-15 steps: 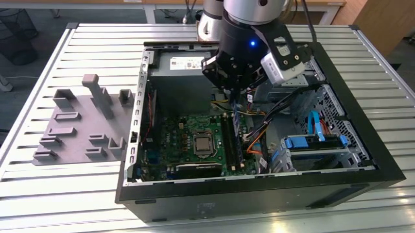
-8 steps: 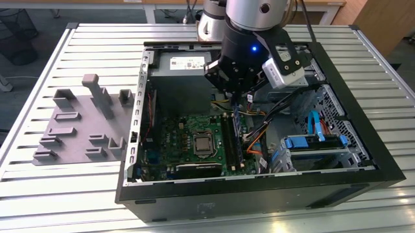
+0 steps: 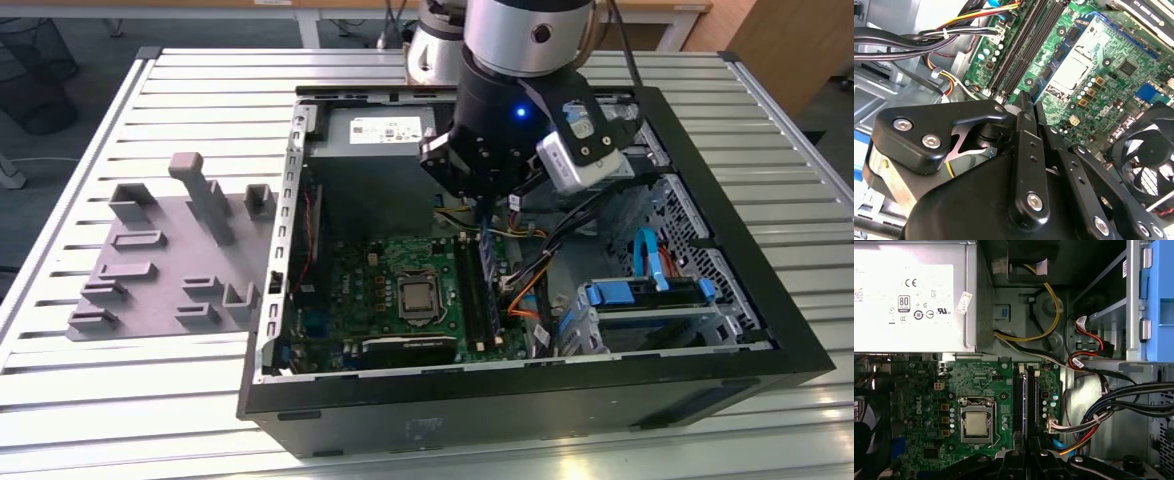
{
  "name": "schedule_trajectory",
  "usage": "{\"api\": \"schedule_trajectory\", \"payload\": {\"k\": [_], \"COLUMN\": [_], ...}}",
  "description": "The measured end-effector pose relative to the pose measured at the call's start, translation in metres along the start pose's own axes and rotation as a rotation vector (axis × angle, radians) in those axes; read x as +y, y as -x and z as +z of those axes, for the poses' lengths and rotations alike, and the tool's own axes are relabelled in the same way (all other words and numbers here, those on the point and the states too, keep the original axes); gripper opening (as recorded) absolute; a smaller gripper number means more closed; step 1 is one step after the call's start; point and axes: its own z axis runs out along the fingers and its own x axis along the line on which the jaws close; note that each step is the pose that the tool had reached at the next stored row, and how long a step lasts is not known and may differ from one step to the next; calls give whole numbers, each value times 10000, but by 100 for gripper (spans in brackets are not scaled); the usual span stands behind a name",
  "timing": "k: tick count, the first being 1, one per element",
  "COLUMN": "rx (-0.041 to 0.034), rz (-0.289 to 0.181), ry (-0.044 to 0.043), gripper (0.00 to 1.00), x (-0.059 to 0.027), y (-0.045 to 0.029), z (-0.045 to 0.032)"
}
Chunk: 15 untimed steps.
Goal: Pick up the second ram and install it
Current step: 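Insert the second ram into the second slot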
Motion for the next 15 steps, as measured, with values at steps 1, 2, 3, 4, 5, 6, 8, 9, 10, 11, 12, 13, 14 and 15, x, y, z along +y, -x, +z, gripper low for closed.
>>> {"api": "schedule_trajectory", "payload": {"k": [1,2,3,4,5,6,8,9,10,11,12,13,14,15], "rx": [0,0,0,0,0,0,0,0,0,0,0,0,0,0], "rz": [0,0,0,0,0,0,0,0,0,0,0,0,0,0], "ry": [0,-1,-1,-1,0,0,-1,-1,-1,-1,-1,-1,-1,-1], "gripper": [14,14,14,14,14,14,14,14,14,14,14,14,14,14], "x": [0,0,0,0,0,1,1,1,1,1,1,1,1,1], "y": [0,0,0,0,0,0,0,0,0,0,0,0,0,0], "z": [18,35,53,71,89,107,144,161,176,191,207,222,238,254]}}
